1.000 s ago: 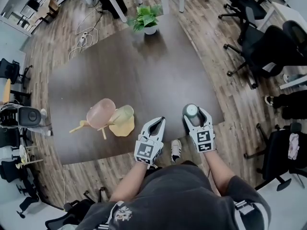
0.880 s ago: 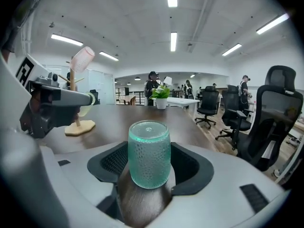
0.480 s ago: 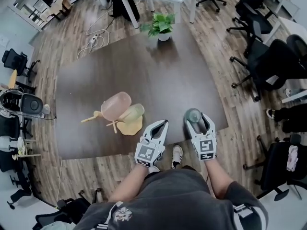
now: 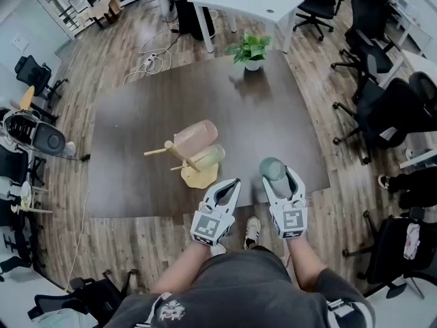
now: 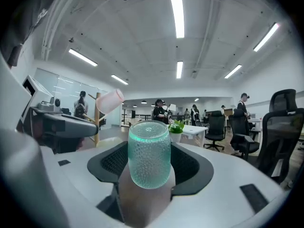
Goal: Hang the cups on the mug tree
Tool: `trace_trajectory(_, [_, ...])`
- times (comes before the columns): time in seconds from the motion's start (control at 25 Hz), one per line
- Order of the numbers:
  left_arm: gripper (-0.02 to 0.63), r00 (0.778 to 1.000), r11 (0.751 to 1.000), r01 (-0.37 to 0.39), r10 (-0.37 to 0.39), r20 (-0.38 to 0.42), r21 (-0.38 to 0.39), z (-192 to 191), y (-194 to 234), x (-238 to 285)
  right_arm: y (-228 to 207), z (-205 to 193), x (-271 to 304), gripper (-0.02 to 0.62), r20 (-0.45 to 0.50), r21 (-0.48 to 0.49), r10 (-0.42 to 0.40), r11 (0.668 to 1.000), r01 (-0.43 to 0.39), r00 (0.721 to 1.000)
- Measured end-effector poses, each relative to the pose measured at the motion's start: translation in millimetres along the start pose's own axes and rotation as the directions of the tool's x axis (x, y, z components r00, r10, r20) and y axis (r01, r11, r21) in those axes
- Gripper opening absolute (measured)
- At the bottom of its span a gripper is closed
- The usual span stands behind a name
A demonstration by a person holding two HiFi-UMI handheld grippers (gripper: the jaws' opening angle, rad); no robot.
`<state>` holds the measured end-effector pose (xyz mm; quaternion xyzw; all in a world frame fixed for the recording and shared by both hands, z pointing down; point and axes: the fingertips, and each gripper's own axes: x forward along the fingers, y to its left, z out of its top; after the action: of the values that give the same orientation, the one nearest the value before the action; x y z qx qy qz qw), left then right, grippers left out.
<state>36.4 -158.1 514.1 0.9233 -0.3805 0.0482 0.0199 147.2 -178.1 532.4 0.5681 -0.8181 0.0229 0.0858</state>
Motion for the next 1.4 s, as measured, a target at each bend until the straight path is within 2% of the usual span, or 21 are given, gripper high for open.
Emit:
trace_trajectory(0.36, [0.006,0.994,0.994,-0.109,0.109,0.014,-0.005,2.7,24.3,-68.9,71.3,55.7,-6.1,0.299,0.111,-0.039,0.105,0.994,-0.102,0.988])
trace_trajectory(0.56, [0.006,0.986,0.988,-0.156,0.156,0.056,0.000,4.8,41.6,-110.0,127.0,86.5,0.2,0.299,0.161,-0.078,0.193,0.980,-0.182,0.968])
trace_trajectory(0.8, [0.006,0.970,0.971,-0.237,0.238,0.058,-0.012,3.2,64.4,-145.7,180.3,108.6,10.0,0.299,0.198,-0.101,0.292,0.956,-0.277,0.936])
trace_trajectory(1.0, [0.006,0.957,0.959,-0.284,0.285,0.057,-0.017,6.5,80.5,-169.2,217.7,112.2,26.7,0.299,0.185,-0.133,0.359,0.931,-0.338,0.915])
trace_trajectory(1.4, [0.006,0.940,0.941,-0.334,0.337,0.048,-0.048,-7.1,97.4,-200.0,246.1,88.0,55.0,0.299,0.108,-0.172,0.353,0.927,-0.333,0.929])
